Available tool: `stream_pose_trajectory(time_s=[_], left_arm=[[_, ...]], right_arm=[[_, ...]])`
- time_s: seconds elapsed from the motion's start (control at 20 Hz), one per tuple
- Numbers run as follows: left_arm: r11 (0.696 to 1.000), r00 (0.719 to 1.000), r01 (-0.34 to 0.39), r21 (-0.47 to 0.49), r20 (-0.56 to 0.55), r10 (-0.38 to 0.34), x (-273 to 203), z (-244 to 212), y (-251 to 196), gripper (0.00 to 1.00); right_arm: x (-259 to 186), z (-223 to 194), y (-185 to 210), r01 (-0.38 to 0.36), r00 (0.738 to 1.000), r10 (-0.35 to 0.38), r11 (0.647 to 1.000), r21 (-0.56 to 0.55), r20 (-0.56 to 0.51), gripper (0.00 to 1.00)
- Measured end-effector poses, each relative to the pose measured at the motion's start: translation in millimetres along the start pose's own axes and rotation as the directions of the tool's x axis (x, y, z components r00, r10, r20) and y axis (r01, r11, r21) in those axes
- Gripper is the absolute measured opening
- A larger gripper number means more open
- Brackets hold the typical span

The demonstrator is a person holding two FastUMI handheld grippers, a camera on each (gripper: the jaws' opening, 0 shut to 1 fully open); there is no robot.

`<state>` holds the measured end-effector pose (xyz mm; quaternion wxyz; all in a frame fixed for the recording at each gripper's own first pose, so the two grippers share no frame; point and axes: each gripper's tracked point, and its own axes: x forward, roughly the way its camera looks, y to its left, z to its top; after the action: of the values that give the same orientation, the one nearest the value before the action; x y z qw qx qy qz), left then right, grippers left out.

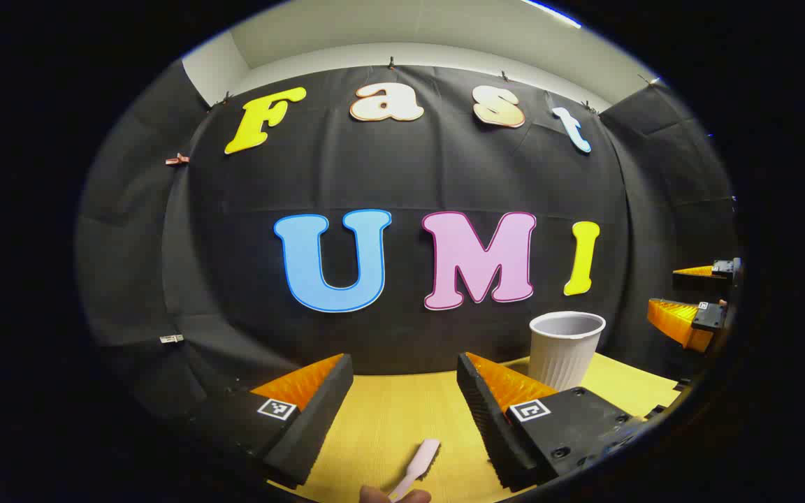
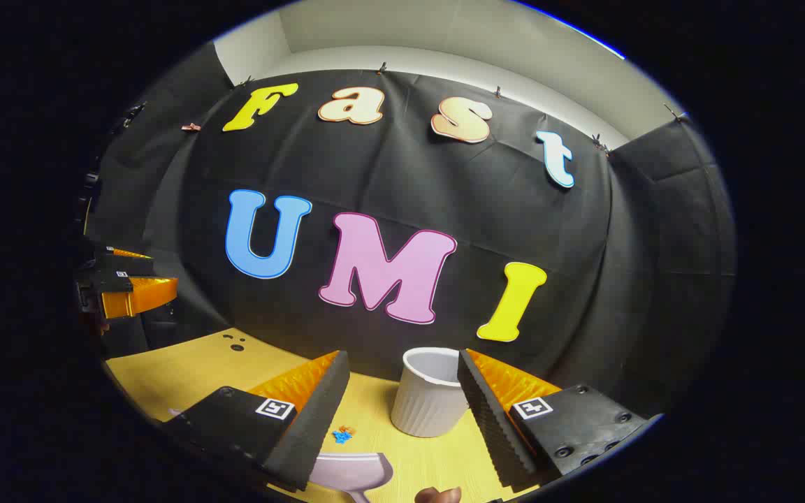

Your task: Pick up the small broom and dustpan from the desktop, sweep the trash into the dustpan with the broom, and then empty the trash into the garbage bin.

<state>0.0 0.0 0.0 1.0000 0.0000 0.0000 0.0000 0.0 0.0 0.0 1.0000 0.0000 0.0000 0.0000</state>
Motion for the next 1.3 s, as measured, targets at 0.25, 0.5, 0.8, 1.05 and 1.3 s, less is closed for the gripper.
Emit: stream_pose_trajectory(time_s=[0.25,0.5,0.8,1.05,1.3], left_arm=[[1.0,1.0,-0.002,-0.005,-0.01,0.002,-3,-4,-1,0.95],[1.0,1.0,-0.009,-0.006,-0.012,0.009,-1,-5,-1,0.95],[1.0,1.0,0.0,0.005,-0.011,0.0,1,-5,-3,0.95],[1.0,1.0,-0.004,0.0,-0.027,0.004,1,-13,-2,0.95],[1.0,0.997,-0.002,0.0,-0.075,0.001,-1,-37,2,0.95]], right_arm=[[-4,-1,0,-0.001,1.0,0.001,1.0,-0.017,-0.001,0.97],[-3,0,1,-0.005,1.0,0.006,1.0,-0.022,0.002,0.97],[-2,-3,1,-0.007,1.0,0.007,1.0,-0.014,-0.006,0.97],[-15,-48,16,-0.109,0.984,0.105,0.994,-0.022,-0.143,0.97],[-54,-159,35,-0.237,0.861,0.208,0.971,-0.004,-0.464,0.96]])
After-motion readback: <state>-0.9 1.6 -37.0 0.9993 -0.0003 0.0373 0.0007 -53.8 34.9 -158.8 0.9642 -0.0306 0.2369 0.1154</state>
